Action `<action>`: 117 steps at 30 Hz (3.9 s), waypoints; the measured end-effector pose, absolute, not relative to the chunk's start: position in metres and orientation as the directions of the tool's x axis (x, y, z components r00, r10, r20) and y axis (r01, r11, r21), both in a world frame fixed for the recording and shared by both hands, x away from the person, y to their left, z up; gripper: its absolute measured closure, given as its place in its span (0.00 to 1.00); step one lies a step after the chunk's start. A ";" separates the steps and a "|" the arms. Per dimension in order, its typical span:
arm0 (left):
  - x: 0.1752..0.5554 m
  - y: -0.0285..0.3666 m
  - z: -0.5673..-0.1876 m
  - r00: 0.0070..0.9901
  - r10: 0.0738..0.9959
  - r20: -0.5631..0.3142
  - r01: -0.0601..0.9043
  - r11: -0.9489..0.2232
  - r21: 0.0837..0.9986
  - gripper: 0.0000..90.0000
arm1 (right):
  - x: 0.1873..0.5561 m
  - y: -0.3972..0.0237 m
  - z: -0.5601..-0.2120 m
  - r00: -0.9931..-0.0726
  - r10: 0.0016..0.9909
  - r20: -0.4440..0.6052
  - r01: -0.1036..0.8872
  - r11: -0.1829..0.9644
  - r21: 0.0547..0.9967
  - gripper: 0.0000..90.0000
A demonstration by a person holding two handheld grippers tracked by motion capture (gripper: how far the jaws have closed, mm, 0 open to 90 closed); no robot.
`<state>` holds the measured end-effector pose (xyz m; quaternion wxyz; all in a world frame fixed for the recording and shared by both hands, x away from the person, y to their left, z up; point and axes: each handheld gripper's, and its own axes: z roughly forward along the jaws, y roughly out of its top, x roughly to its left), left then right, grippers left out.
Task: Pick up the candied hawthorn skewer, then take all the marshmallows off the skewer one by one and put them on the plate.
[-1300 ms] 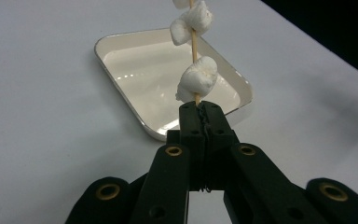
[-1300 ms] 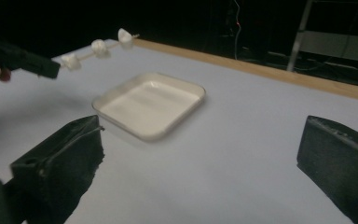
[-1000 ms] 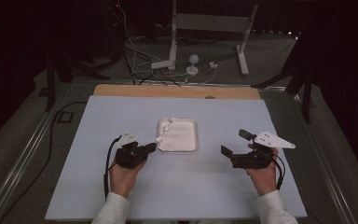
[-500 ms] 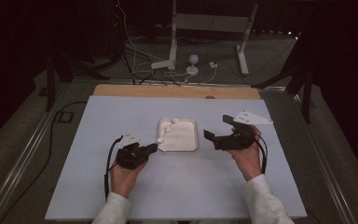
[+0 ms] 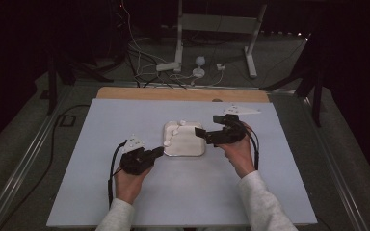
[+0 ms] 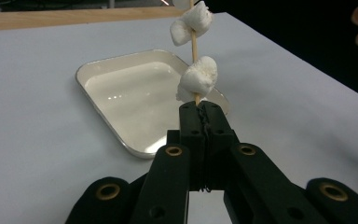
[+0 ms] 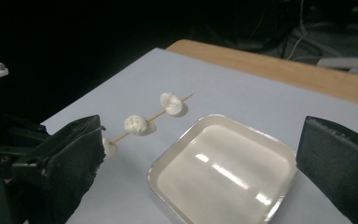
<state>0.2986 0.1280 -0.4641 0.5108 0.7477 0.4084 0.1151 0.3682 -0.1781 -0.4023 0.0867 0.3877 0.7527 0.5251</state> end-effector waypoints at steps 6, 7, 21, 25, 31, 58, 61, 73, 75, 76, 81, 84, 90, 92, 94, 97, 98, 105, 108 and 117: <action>0.298 0.128 -0.463 0.641 0.725 -0.253 0.486 -0.127 0.865 1.00 | 0.378 -0.169 -0.412 -0.665 0.635 0.393 0.575 0.100 0.812 0.26; 0.298 0.128 -0.463 0.641 0.724 -0.253 0.484 -0.127 0.866 1.00 | 0.379 -0.167 -0.414 -0.661 0.634 0.402 0.584 0.098 0.806 0.32; 0.295 0.121 -0.462 0.669 0.703 -0.241 0.452 -0.128 0.883 1.00 | 0.390 -0.148 -0.423 -0.614 0.552 0.565 0.688 0.023 0.726 0.60; 0.294 0.120 -0.462 0.675 0.697 -0.240 0.445 -0.126 0.887 1.00 | 0.393 -0.145 -0.423 -0.582 0.556 0.593 0.710 -0.008 0.704 0.63; 0.293 0.118 -0.462 0.693 0.682 -0.233 0.427 -0.128 0.895 1.00 | 0.395 -0.143 -0.424 -0.565 0.550 0.616 0.721 -0.034 0.692 0.71; 0.292 0.117 -0.468 0.707 0.683 -0.183 0.398 -0.171 0.902 1.00 | 0.387 -0.139 -0.396 -0.658 0.536 0.530 0.630 0.005 0.777 0.84; 0.292 0.117 -0.468 0.709 0.682 -0.180 0.393 -0.171 0.903 1.00 | 0.387 -0.139 -0.394 -0.663 0.536 0.523 0.624 0.010 0.781 0.84; 0.294 0.124 -0.475 0.704 0.685 -0.188 0.408 -0.173 0.896 1.00 | 0.393 -0.165 -0.375 -0.639 0.562 0.526 0.595 -0.072 0.800 0.85; 0.295 0.125 -0.474 0.698 0.688 -0.197 0.412 -0.161 0.897 1.00 | 0.392 -0.167 -0.373 -0.638 0.572 0.516 0.591 -0.066 0.804 0.85; 0.295 0.125 -0.474 0.697 0.689 -0.198 0.413 -0.160 0.897 1.00 | 0.392 -0.169 -0.373 -0.636 0.580 0.509 0.588 -0.061 0.806 0.85; 0.295 0.125 -0.474 0.693 0.691 -0.203 0.419 -0.157 0.894 1.00 | 0.394 -0.172 -0.381 -0.627 0.624 0.467 0.584 -0.019 0.811 0.84; 0.296 0.127 -0.474 0.685 0.696 -0.214 0.426 -0.145 0.893 1.00 | 0.396 -0.173 -0.389 -0.620 0.643 0.450 0.586 -0.002 0.810 0.84; 0.296 0.132 -0.473 0.674 0.703 -0.230 0.430 -0.120 0.895 1.00 | 0.398 -0.169 -0.410 -0.605 0.686 0.405 0.602 0.060 0.796 0.84; 0.296 0.132 -0.473 0.672 0.703 -0.234 0.432 -0.115 0.895 1.00 | 0.399 -0.165 -0.421 -0.598 0.701 0.388 0.615 0.090 0.783 0.84; 0.297 0.132 -0.473 0.670 0.705 -0.233 0.433 -0.116 0.894 1.00 | 0.399 -0.161 -0.428 -0.597 0.713 0.368 0.620 0.118 0.776 0.83; 0.297 0.133 -0.473 0.668 0.706 -0.234 0.433 -0.113 0.894 1.00 | 0.400 -0.157 -0.435 -0.595 0.723 0.350 0.624 0.142 0.769 0.83; 0.297 0.133 -0.473 0.667 0.707 -0.235 0.433 -0.111 0.894 1.00 | 0.401 -0.156 -0.438 -0.596 0.728 0.340 0.625 0.154 0.765 0.83; 0.297 0.134 -0.473 0.665 0.707 -0.239 0.437 -0.110 0.893 1.00 | 0.406 -0.148 -0.457 -0.570 0.754 0.325 0.658 0.183 0.730 0.82; 0.297 0.134 -0.473 0.664 0.708 -0.241 0.439 -0.108 0.892 1.00 | 0.409 -0.146 -0.467 -0.559 0.765 0.320 0.676 0.196 0.710 0.82; 0.298 0.136 -0.473 0.659 0.712 -0.243 0.442 -0.104 0.891 1.00 | 0.409 -0.145 -0.472 -0.537 0.784 0.312 0.682 0.184 0.708 0.48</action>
